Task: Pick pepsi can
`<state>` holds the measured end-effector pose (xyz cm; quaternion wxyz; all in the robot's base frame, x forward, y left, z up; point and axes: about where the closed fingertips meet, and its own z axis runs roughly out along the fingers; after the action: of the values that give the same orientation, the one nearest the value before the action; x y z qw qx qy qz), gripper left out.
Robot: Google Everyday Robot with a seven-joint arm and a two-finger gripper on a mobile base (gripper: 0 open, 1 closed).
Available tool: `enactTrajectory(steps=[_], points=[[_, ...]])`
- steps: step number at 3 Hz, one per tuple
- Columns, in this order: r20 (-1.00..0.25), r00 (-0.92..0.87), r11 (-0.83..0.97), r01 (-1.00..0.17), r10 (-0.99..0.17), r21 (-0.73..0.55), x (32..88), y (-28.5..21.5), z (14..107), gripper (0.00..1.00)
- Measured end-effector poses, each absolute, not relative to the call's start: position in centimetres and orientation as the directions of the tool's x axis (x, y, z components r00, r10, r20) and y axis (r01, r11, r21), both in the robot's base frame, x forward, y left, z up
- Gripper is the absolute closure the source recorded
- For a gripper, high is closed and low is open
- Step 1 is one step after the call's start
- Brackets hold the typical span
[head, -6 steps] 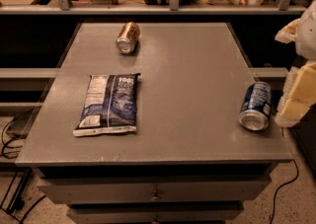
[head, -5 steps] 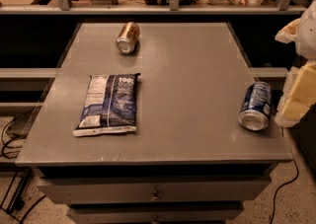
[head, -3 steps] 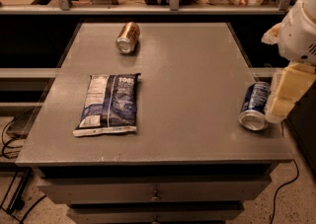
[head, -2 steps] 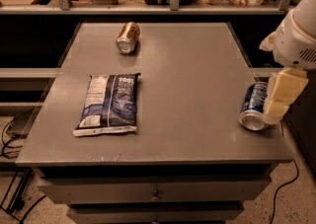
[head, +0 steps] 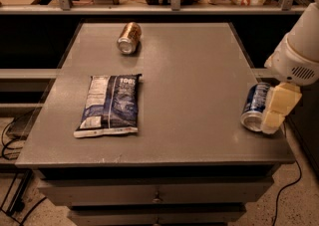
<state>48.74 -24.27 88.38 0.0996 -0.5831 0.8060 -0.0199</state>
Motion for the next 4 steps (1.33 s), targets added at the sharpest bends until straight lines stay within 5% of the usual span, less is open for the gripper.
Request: enactTrajectory(steps=[2, 4], points=[[-0.168, -0.394, 0.411, -0.909, -0.904, -0.077, 49.2, -25.4, 84.8, 0.0], [-0.189, -0.41, 0.428, -0.902, -0.892, -0.064, 49.6, -24.9, 84.4, 0.39]])
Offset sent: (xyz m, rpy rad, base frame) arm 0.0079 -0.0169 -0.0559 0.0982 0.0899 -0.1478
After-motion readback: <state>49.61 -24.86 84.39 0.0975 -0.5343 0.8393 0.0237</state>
